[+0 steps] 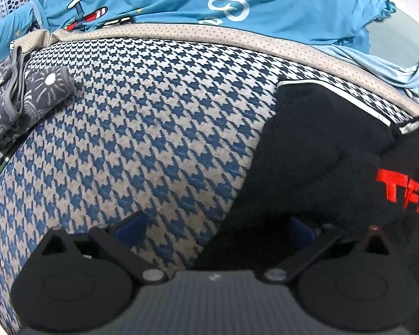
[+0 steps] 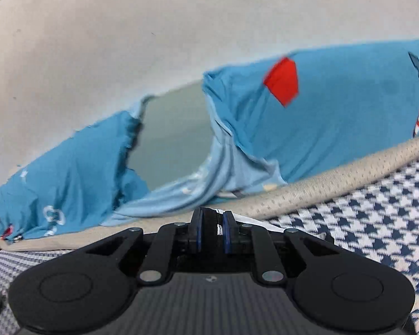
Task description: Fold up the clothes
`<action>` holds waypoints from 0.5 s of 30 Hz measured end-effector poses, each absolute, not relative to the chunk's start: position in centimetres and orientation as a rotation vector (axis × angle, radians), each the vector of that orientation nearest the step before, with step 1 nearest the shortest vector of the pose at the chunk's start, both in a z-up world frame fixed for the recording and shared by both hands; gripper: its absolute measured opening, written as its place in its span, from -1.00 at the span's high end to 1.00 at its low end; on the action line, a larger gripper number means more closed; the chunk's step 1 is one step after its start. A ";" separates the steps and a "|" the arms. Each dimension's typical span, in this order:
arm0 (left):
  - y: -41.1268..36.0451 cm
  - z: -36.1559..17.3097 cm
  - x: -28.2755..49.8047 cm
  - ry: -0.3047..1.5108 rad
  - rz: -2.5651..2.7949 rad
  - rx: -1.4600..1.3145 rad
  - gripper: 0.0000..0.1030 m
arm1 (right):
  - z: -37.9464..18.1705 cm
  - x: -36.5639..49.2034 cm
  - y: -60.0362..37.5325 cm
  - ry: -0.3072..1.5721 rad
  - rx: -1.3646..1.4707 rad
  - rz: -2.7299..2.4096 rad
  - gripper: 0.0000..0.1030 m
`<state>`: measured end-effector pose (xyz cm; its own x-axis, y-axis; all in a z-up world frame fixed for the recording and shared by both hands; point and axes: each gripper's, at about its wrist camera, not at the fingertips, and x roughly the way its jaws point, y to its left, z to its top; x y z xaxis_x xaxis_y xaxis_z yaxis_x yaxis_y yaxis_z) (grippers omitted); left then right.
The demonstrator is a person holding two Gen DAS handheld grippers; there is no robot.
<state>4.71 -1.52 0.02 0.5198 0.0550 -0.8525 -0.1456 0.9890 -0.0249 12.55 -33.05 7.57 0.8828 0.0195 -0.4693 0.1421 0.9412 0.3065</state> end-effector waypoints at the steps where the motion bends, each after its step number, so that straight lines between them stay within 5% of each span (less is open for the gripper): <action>1: -1.4 0.0 4.7 1.018 0.123 -0.099 -1.00 | 7.1 12.9 -33.1 0.504 0.336 -0.077 0.71; 15: -0.7 0.4 4.8 1.024 0.130 -0.126 -1.00 | 8.0 12.0 -32.2 0.524 0.305 -0.030 0.63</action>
